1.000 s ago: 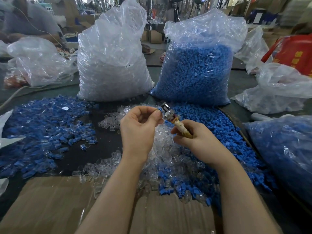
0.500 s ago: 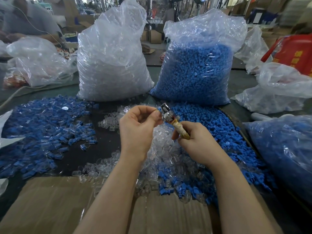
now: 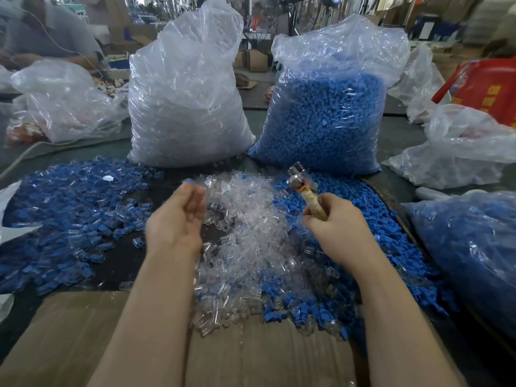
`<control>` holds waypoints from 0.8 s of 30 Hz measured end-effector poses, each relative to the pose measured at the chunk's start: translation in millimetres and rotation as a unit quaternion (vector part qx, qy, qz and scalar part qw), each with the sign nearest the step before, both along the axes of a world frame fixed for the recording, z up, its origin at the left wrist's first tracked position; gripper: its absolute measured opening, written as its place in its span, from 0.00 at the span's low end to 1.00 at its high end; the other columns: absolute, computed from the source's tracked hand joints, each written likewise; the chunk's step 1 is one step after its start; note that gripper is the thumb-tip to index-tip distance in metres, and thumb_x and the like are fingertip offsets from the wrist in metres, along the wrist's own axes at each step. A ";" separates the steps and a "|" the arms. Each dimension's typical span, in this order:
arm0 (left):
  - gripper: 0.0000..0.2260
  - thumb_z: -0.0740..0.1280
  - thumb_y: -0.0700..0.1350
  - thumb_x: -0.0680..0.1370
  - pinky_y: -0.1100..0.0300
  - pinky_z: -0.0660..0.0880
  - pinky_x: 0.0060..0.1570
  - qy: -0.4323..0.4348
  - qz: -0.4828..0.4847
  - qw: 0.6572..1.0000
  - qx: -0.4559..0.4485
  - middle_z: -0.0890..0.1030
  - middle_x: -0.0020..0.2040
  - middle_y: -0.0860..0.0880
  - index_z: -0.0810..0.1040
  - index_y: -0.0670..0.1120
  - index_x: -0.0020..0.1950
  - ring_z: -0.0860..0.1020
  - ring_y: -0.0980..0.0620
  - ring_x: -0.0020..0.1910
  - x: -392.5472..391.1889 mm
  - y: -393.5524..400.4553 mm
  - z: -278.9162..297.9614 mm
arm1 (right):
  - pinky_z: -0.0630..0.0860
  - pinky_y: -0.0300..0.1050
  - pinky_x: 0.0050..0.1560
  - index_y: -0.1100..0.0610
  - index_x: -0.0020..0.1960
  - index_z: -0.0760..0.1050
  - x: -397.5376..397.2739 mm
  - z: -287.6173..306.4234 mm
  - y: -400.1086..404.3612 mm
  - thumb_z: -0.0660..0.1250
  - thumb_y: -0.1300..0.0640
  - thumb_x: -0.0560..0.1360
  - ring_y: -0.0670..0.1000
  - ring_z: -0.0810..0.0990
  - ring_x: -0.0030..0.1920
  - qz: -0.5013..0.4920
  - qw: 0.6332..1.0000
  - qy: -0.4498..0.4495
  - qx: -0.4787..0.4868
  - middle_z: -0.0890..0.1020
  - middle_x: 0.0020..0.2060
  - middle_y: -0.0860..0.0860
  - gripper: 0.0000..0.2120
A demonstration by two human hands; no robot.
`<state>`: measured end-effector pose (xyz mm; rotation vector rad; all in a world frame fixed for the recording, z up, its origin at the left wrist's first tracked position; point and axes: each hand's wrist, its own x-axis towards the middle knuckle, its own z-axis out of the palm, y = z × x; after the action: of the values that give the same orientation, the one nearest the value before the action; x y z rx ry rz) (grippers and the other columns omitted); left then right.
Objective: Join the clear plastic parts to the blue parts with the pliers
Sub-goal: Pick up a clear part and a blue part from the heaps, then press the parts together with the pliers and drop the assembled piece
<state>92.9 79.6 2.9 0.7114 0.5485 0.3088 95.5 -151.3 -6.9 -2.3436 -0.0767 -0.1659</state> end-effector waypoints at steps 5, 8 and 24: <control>0.04 0.67 0.37 0.79 0.65 0.81 0.38 0.011 0.111 0.979 -0.171 0.85 0.37 0.48 0.78 0.41 0.52 0.85 0.56 0.35 -4.2 43.2 -6.9 | 0.64 0.44 0.29 0.51 0.40 0.71 5.2 -6.0 -13.5 0.65 0.50 0.77 0.52 0.75 0.31 -0.102 0.993 0.005 -0.061 0.77 0.31 0.51 0.09; 0.04 0.65 0.37 0.80 0.65 0.79 0.32 0.004 0.162 0.957 -0.240 0.84 0.43 0.47 0.78 0.40 0.53 0.84 0.55 0.34 -10.9 57.9 -11.4 | 0.64 0.44 0.28 0.53 0.40 0.71 5.8 -7.5 -21.5 0.65 0.51 0.76 0.53 0.75 0.32 -0.150 0.983 0.025 -0.104 0.77 0.33 0.52 0.09; 0.03 0.68 0.41 0.79 0.63 0.76 0.42 0.058 -0.034 0.983 0.168 0.85 0.36 0.54 0.80 0.48 0.49 0.81 0.60 0.36 -7.4 40.7 1.5 | 0.62 0.41 0.28 0.54 0.41 0.71 1.2 -9.2 -18.2 0.67 0.55 0.73 0.52 0.73 0.32 -0.183 0.959 0.101 -0.191 0.76 0.34 0.52 0.05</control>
<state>85.5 120.3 4.4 1.0780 0.5889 0.3011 96.7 -169.5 -16.1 -2.7291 0.4691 -0.0968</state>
